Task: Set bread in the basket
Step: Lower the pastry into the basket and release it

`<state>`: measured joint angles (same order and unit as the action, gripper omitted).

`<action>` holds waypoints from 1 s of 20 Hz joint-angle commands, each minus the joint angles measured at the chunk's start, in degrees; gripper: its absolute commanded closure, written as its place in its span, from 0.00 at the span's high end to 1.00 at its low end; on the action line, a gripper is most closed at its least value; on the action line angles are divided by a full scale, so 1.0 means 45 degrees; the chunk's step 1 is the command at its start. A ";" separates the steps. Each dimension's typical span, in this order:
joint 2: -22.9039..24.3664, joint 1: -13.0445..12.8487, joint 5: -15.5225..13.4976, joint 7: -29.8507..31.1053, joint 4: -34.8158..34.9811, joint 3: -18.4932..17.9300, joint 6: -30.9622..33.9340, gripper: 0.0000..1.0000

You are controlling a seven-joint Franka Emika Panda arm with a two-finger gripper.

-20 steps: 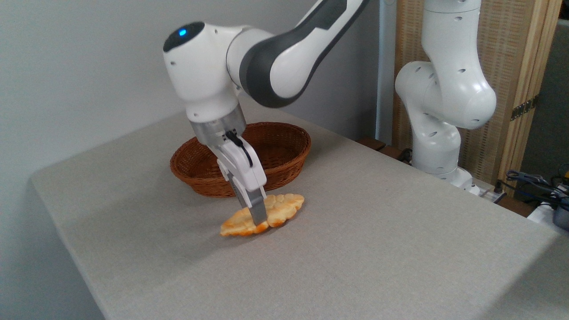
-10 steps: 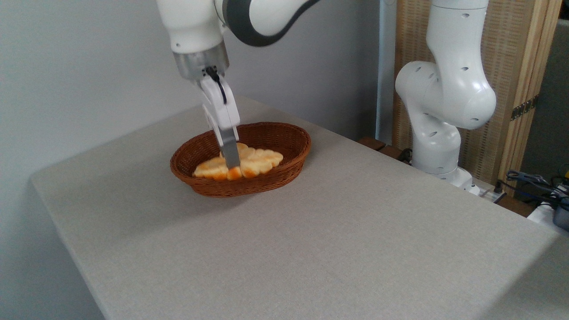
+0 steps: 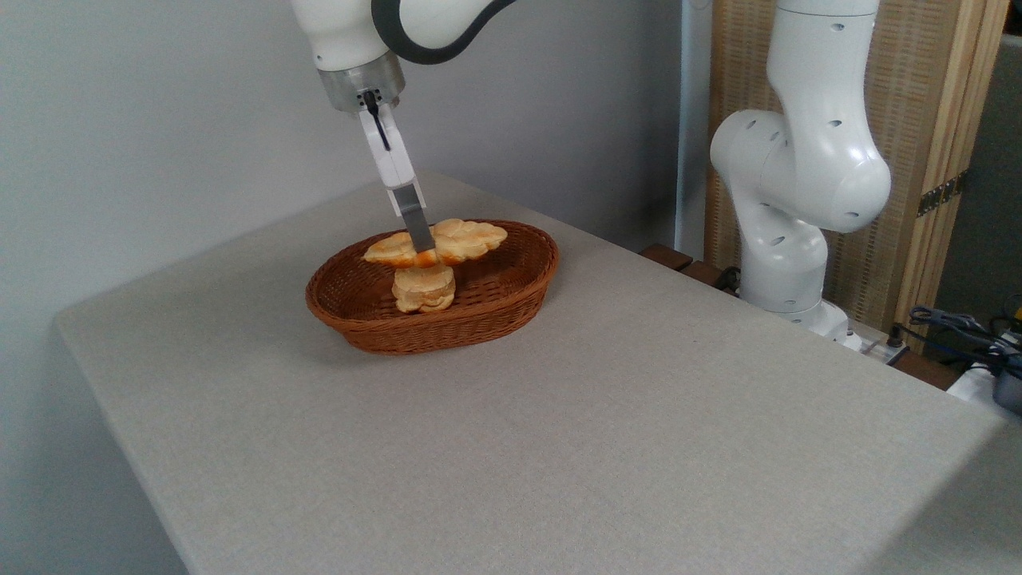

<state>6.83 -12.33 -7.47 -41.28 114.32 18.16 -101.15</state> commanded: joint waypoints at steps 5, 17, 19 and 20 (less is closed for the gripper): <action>-0.0053 0.0044 -0.0216 0.0052 0.0259 0.0378 0.0467 1.00; 0.0103 0.0084 -0.0196 0.0052 0.0201 0.0242 0.0604 1.00; 0.0181 0.0219 -0.0177 0.0052 0.0046 0.0164 0.0604 1.00; 0.0240 0.0220 -0.0118 -0.0006 0.0006 -0.0011 0.0584 1.00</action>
<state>6.91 -11.89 -7.51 -41.28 115.64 19.61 -100.09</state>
